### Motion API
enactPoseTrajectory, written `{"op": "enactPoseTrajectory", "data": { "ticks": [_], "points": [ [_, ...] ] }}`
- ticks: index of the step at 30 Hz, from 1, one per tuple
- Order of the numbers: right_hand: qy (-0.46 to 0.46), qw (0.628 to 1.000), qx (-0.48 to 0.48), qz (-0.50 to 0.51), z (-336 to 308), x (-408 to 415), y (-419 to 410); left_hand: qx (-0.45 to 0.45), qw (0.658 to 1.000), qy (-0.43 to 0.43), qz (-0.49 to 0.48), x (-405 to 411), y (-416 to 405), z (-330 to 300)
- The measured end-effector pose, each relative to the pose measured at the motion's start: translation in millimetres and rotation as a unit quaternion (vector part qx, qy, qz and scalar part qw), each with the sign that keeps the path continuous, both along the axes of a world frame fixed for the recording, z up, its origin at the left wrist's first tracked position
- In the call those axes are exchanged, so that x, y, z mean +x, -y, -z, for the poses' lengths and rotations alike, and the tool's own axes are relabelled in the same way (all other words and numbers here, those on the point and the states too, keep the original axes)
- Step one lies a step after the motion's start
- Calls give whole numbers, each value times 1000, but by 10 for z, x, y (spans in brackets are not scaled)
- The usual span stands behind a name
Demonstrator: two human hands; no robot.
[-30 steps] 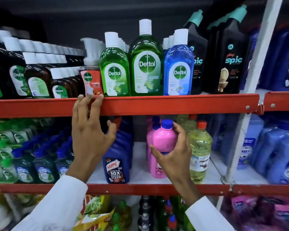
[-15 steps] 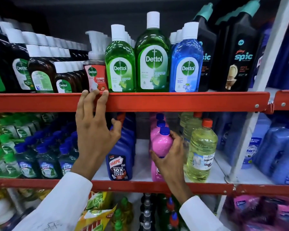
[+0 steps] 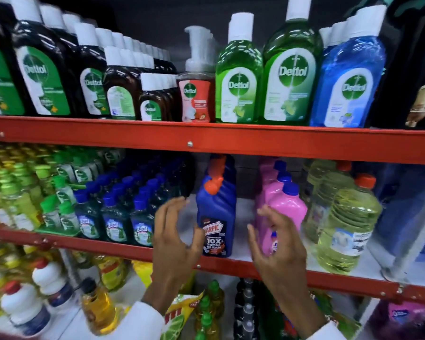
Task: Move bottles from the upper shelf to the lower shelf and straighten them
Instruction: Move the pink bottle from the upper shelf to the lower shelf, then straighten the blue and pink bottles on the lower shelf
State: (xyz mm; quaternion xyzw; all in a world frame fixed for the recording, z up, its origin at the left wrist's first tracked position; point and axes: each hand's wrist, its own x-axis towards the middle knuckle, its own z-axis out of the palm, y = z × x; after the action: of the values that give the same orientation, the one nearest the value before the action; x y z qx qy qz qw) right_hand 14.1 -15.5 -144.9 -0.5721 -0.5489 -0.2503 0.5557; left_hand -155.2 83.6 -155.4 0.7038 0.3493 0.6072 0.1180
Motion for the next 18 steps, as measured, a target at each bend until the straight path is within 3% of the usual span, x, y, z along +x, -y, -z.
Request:
{"op": "enactPoseTrajectory", "data": {
  "ticks": [4,9,13,18],
  "points": [
    [-96,974,-199,-47,320,-120,-309,-176,981,-56,62,-86,-214,493],
    [-127,908,-393,-67,536,3,-656,-205,948,-192,149,-91,-523,541],
    [-141,903,-396,-88,567,74,-699,-214,932,-214,201,-61,-658,509],
    [-160,903,-386,-100,632,92,-703,-218,936,-206,183,-16,-724,559]
  ]
}}
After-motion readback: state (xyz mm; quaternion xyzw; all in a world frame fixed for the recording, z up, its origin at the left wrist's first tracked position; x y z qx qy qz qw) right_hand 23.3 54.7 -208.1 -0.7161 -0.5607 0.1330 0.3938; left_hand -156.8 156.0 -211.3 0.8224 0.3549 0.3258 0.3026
